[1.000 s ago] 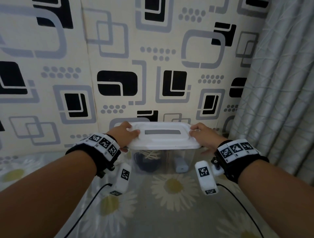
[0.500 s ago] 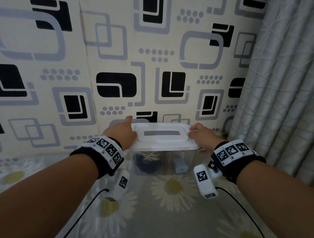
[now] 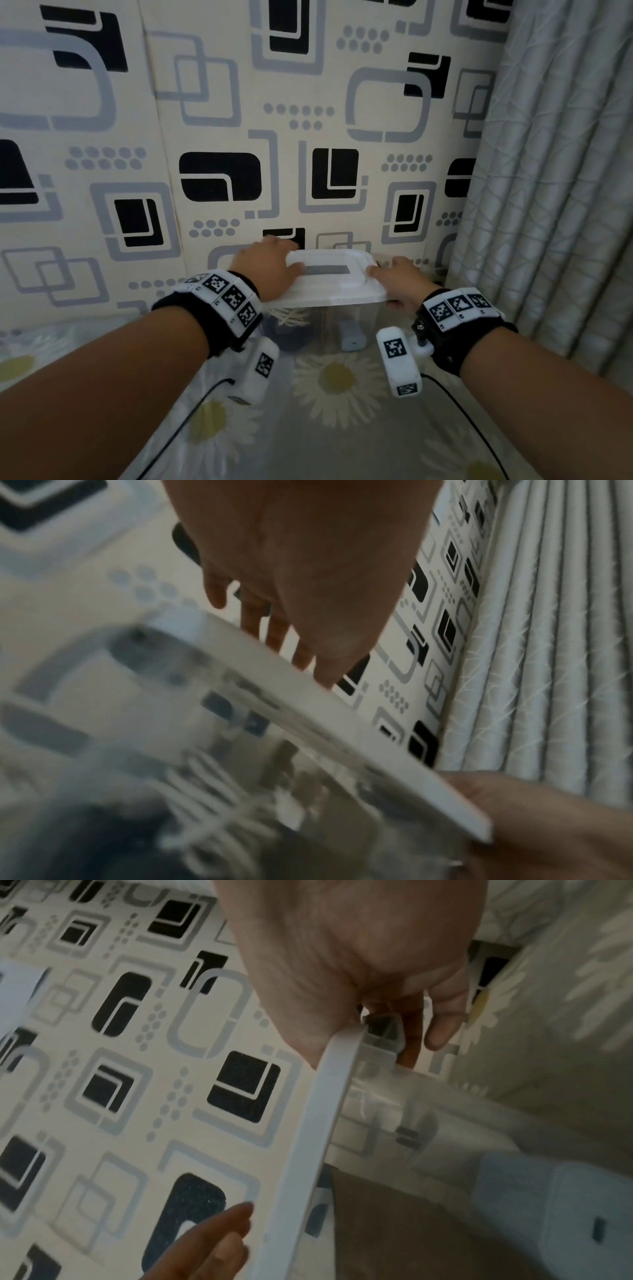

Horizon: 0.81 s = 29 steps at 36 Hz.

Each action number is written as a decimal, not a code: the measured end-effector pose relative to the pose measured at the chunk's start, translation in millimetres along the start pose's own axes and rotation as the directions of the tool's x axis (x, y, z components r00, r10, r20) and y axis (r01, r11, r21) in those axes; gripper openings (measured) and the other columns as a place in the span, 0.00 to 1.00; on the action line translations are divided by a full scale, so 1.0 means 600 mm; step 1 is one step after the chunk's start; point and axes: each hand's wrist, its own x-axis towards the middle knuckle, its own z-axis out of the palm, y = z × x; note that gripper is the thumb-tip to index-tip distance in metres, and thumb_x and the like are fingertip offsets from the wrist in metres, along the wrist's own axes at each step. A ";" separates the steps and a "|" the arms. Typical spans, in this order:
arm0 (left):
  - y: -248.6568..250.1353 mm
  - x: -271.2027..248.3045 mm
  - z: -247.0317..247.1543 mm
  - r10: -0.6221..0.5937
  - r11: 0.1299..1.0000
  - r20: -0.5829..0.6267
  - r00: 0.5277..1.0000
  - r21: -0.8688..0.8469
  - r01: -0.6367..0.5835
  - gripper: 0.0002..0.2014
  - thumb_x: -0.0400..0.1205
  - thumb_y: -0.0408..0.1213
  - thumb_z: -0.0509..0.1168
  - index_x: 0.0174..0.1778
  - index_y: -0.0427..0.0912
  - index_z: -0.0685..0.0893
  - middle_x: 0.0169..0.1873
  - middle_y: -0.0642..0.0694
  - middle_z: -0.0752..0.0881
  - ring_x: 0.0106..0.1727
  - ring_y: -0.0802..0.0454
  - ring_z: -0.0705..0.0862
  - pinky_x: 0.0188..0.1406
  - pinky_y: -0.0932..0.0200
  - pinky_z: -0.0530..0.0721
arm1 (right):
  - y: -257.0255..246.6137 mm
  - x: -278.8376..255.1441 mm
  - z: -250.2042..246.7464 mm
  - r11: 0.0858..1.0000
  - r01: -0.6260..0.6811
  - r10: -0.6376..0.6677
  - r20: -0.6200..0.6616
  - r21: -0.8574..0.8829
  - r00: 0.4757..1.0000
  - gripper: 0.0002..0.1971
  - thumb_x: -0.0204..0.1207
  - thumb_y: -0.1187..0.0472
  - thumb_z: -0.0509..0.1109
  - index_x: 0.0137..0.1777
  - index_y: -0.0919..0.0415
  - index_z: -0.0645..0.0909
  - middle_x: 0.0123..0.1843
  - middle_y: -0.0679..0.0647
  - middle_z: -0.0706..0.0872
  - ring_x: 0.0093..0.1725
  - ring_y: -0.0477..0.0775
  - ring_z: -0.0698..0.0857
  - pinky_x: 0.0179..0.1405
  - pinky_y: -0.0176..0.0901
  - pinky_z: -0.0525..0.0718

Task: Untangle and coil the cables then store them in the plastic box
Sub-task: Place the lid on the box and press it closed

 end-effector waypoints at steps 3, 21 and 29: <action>0.050 -0.004 0.007 0.112 0.969 0.113 0.987 -0.234 -0.083 0.16 0.87 0.49 0.56 0.69 0.53 0.78 0.69 0.49 0.76 0.70 0.45 0.76 0.70 0.52 0.72 | 0.009 0.002 0.000 0.985 -0.096 0.090 0.047 0.142 0.995 0.18 0.76 0.56 0.73 0.62 0.66 0.78 0.50 0.59 0.86 0.50 0.58 0.83 0.49 0.49 0.81; 0.130 0.030 0.064 0.201 0.968 0.304 0.931 0.083 -0.236 0.24 0.89 0.47 0.44 0.82 0.48 0.60 0.83 0.44 0.60 0.83 0.42 0.59 0.77 0.33 0.61 | 0.024 -0.022 0.008 0.957 -0.067 0.044 0.088 0.283 0.995 0.11 0.76 0.58 0.69 0.58 0.57 0.83 0.46 0.54 0.87 0.42 0.52 0.83 0.38 0.42 0.79; 0.134 0.028 0.063 0.188 0.976 0.284 0.940 0.050 -0.211 0.25 0.89 0.50 0.42 0.84 0.51 0.55 0.85 0.44 0.53 0.85 0.45 0.55 0.80 0.36 0.56 | 0.024 -0.017 0.008 0.960 -0.046 0.031 0.058 0.275 0.998 0.07 0.76 0.60 0.69 0.53 0.55 0.83 0.44 0.54 0.87 0.42 0.52 0.83 0.36 0.42 0.80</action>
